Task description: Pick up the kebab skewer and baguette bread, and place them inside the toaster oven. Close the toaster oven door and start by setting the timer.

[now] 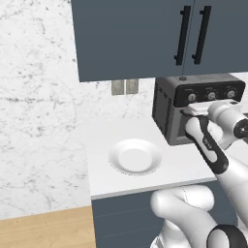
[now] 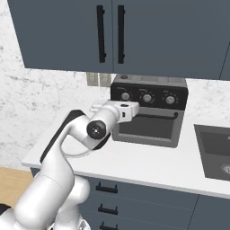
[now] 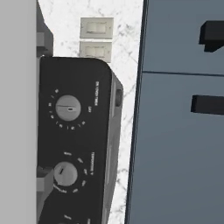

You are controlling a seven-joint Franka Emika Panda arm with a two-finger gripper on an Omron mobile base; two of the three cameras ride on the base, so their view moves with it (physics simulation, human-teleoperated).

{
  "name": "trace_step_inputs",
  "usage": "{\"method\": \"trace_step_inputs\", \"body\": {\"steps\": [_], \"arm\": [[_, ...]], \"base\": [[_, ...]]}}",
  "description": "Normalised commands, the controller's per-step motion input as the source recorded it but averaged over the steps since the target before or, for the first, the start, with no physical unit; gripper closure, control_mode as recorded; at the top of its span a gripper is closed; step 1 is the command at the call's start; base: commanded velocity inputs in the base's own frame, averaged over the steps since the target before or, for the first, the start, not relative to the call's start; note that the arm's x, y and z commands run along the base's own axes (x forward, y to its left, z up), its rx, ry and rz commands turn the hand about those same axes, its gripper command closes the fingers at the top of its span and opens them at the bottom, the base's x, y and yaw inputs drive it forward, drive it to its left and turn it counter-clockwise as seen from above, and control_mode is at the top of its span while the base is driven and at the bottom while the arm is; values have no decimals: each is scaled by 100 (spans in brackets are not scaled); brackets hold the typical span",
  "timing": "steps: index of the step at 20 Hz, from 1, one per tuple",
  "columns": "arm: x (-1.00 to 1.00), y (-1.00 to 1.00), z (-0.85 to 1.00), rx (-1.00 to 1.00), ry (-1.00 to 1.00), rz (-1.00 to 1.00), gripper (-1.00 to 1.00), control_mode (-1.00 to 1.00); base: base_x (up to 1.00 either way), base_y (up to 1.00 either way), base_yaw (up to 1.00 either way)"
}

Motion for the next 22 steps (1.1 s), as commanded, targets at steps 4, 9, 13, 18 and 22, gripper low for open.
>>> {"method": "trace_step_inputs", "body": {"steps": [4, 9, 13, 18, 22], "arm": [[19, 1, 0, 0, -3, 0, -100, -100], [5, 0, -2, 0, 0, 0, -100, -100], [4, 0, -7, 0, 0, 0, -100, -100], [4, 0, -3, 0, 0, 0, -100, -100], [8, 0, -5, 0, 0, 0, -100, -100]], "base": [[0, 0, 0], [0, 0, 0], [0, 0, 0], [0, 0, 0], [0, 0, 0]]}}
